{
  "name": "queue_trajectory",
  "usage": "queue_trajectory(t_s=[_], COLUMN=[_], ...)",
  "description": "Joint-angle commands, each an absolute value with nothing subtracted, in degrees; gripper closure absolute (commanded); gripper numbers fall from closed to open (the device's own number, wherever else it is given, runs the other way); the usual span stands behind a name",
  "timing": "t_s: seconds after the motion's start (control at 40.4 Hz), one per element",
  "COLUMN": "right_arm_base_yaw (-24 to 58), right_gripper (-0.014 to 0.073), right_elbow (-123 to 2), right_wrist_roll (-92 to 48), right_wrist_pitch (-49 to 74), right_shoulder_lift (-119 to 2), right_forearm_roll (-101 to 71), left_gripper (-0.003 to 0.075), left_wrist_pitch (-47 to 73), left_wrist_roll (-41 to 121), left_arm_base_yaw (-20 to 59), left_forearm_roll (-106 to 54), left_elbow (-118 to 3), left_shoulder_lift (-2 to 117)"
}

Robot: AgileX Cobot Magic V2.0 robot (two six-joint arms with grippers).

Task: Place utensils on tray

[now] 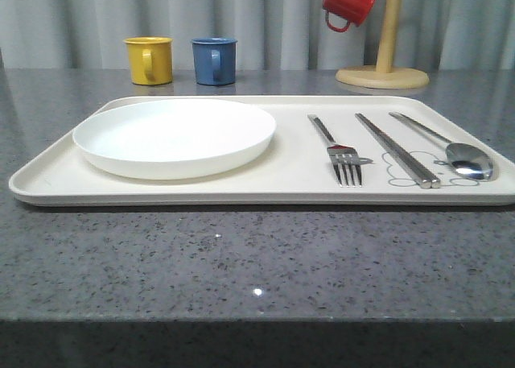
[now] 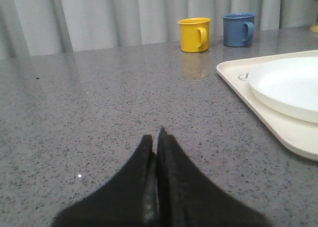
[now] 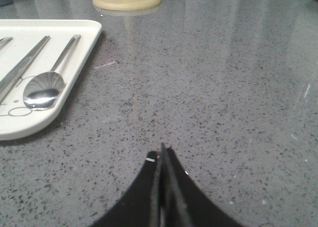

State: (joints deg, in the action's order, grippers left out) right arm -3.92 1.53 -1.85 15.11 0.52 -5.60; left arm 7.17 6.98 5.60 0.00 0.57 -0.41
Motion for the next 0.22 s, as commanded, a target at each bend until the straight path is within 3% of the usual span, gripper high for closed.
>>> queue_trajectory(t_s=[0.0,0.198], right_arm_base_yaw=[-4.2,-4.2], right_gripper=[0.0715,0.0715], right_elbow=[1.5,1.5], right_wrist_roll=[-2.2,-2.2], right_wrist_pitch=[10.0,10.0], right_shoulder_lift=[1.5,1.5], right_forearm_roll=[-5.5,-5.5], left_gripper=[0.0738,0.0738], left_wrist_pitch=[2.6,2.6], left_wrist_roll=[6.6,6.6], left_arm_base_yaw=[5.4,5.4], left_forearm_roll=[-0.6,-0.6], left_elbow=[0.4,0.4], left_shoulder_lift=[-1.8,-1.8])
